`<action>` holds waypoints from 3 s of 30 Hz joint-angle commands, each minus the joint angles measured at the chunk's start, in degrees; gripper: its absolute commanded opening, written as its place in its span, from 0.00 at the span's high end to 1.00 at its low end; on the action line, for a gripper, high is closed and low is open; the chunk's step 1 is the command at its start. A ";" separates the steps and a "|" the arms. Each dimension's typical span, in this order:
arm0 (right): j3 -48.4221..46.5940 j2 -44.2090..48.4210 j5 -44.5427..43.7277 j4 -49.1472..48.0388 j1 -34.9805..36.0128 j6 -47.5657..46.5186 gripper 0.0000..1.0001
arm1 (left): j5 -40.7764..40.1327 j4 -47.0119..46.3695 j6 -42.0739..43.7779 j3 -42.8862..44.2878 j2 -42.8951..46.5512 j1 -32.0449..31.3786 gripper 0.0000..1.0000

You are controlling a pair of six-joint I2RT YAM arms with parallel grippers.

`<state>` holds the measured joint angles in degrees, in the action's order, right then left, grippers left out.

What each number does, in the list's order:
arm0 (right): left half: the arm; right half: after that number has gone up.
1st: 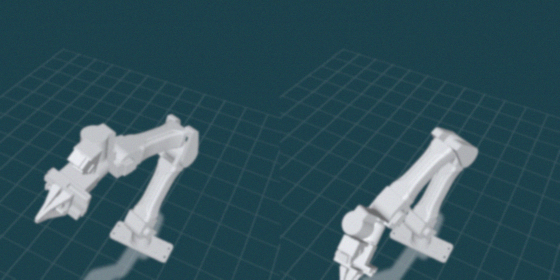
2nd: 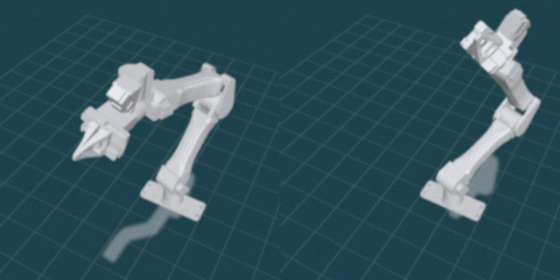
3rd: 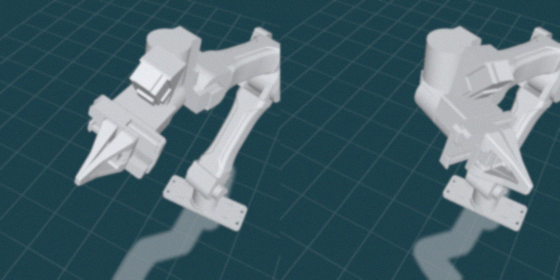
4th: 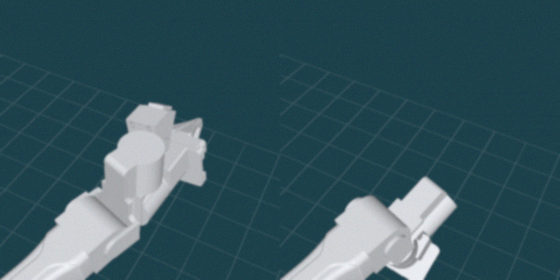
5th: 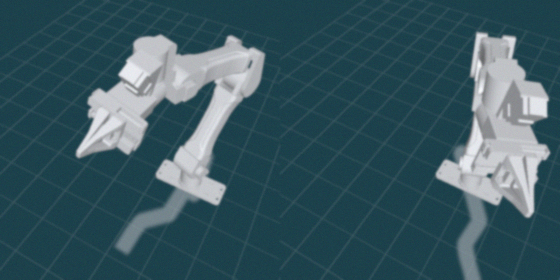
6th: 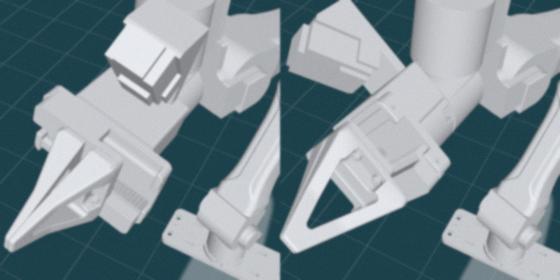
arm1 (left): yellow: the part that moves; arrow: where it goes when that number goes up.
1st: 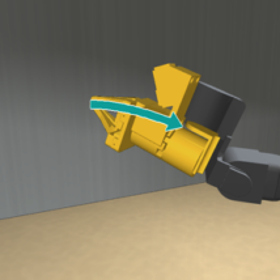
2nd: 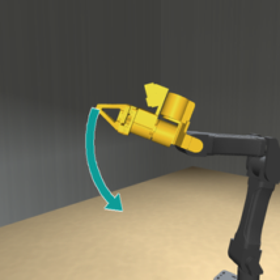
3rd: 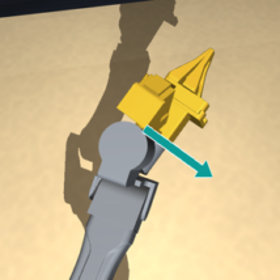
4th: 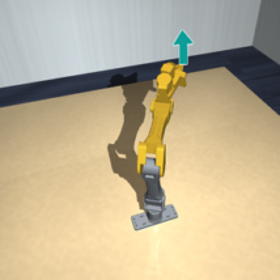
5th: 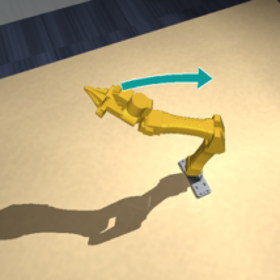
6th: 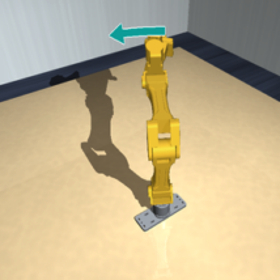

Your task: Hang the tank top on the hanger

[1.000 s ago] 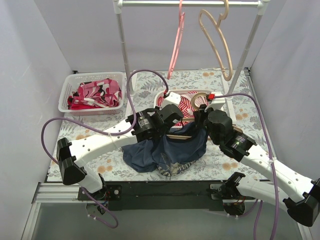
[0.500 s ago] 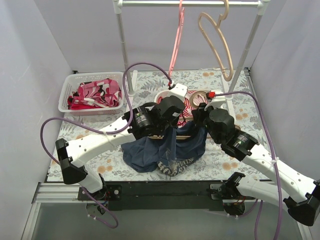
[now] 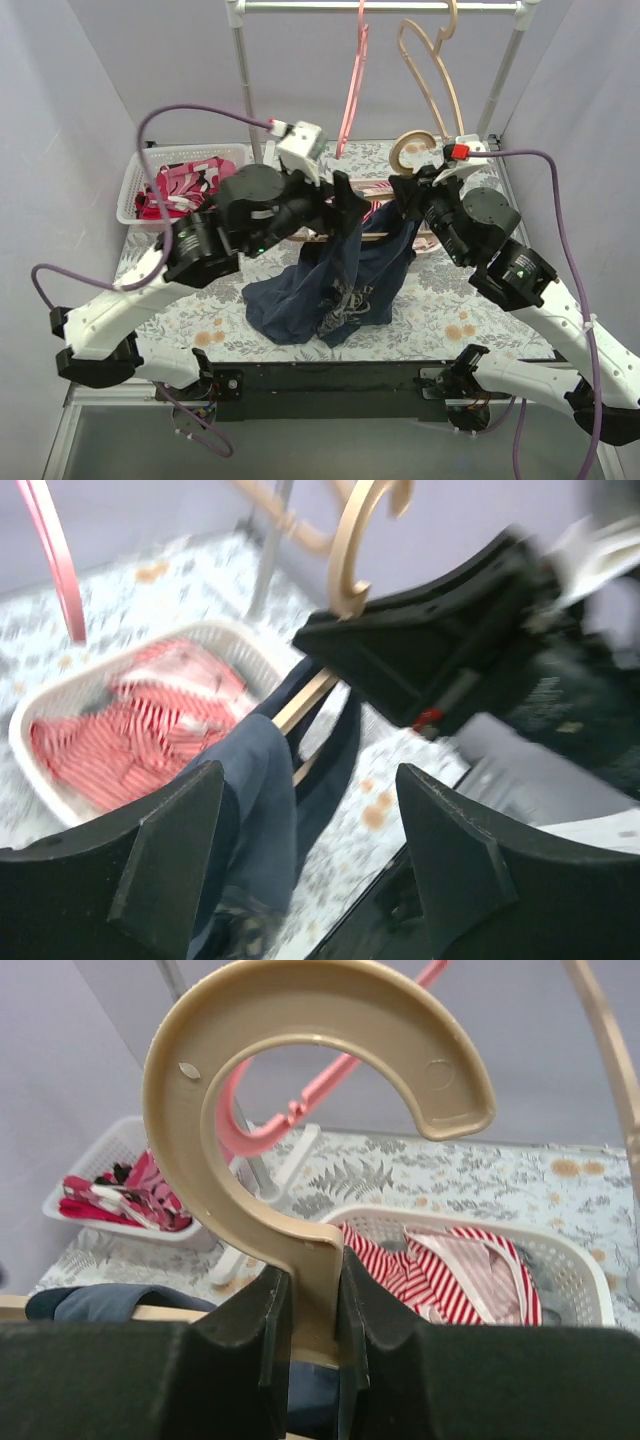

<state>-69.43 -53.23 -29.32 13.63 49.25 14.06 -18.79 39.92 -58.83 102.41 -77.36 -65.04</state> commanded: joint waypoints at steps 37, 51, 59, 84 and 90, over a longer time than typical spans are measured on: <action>-2.56 4.01 18.77 -5.89 0.40 -3.52 0.99 | 7.00 9.47 15.15 10.27 3.90 -0.09 0.42; 0.78 3.31 18.95 -4.84 0.49 -3.87 0.99 | 15.09 12.72 16.82 8.42 -3.76 0.17 0.56; 0.17 3.84 17.45 -4.14 0.49 -5.01 0.99 | 13.52 11.67 14.88 1.23 -0.34 0.43 0.56; 0.26 3.84 16.58 -3.87 0.49 -5.54 0.99 | 18.26 5.17 9.08 -12.58 7.14 2.55 0.67; -0.44 3.31 16.49 -3.96 0.49 -5.63 0.99 | 18.43 4.20 8.55 -14.60 7.31 2.63 0.87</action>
<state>-67.92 -50.46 -12.10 14.46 49.54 7.44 -1.41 45.32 -49.71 89.47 -71.90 -62.59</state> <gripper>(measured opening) 0.254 0.177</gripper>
